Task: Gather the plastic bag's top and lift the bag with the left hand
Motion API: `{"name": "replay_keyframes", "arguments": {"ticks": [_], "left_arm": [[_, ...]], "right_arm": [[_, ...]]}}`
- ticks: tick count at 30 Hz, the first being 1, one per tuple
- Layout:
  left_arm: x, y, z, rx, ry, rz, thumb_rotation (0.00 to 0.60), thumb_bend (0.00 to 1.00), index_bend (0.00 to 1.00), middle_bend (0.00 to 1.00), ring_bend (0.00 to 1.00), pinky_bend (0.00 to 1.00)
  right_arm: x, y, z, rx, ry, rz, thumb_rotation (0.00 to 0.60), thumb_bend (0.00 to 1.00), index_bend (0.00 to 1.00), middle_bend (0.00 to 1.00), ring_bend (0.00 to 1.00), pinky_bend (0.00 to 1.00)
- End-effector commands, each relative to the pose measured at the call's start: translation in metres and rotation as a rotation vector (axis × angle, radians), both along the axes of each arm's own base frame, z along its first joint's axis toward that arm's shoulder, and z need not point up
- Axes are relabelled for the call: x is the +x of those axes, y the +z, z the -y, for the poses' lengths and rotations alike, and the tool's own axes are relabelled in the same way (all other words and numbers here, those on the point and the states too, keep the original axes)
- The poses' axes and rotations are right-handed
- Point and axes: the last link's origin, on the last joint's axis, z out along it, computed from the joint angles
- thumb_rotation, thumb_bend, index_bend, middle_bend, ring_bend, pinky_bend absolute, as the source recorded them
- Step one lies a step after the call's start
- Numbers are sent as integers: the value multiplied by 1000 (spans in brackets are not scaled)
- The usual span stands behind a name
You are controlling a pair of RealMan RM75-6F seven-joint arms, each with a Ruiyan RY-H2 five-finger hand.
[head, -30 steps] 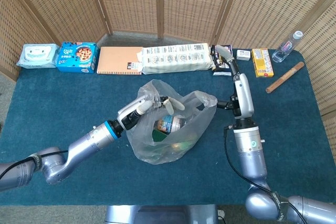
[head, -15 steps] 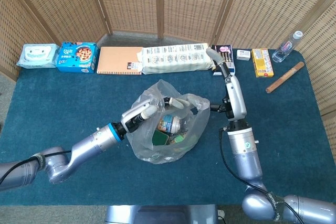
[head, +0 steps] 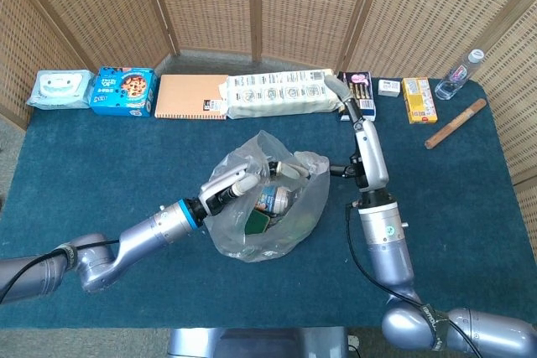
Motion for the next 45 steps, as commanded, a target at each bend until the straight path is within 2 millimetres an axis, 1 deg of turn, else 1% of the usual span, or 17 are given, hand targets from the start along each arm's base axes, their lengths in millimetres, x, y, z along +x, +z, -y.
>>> {"name": "replay_keyframes", "arguments": {"ticks": [1,4,6,16,24,34,45], "left_arm": [[2,-2,0,-6,-7,-4,0,141,228,171,104,98],[4,-4,1,-16,-11,-3,0,141,228,171,104,98],[5,-5,3,-24,-18,-1,0,141,229,171,104,98],[-10,5,4,-29,-7,6,0,141,229,171,104,98],[-7,6,-2,-25,10,23,0,141,229,172,104,98],[-16,9,-9,7,55,8,0,142,229,171,104,98],[-4,1,-1,-27,23,12,0,140,229,171,104,98]], "right_arm": [[2,0,1,-1,3,-2,600,21,104,89,41,48],[5,-2,1,-1,8,-15,600,21,103,88,39,48],[3,-2,4,-10,-4,-24,600,21,103,87,38,49],[-6,0,9,-25,-34,-19,600,21,97,85,36,48],[-5,-2,6,-18,-22,-21,600,22,87,80,32,49],[-8,1,1,-8,-16,-1,600,21,69,68,23,49],[-4,-6,-4,15,2,-13,600,22,63,65,17,49]]}}
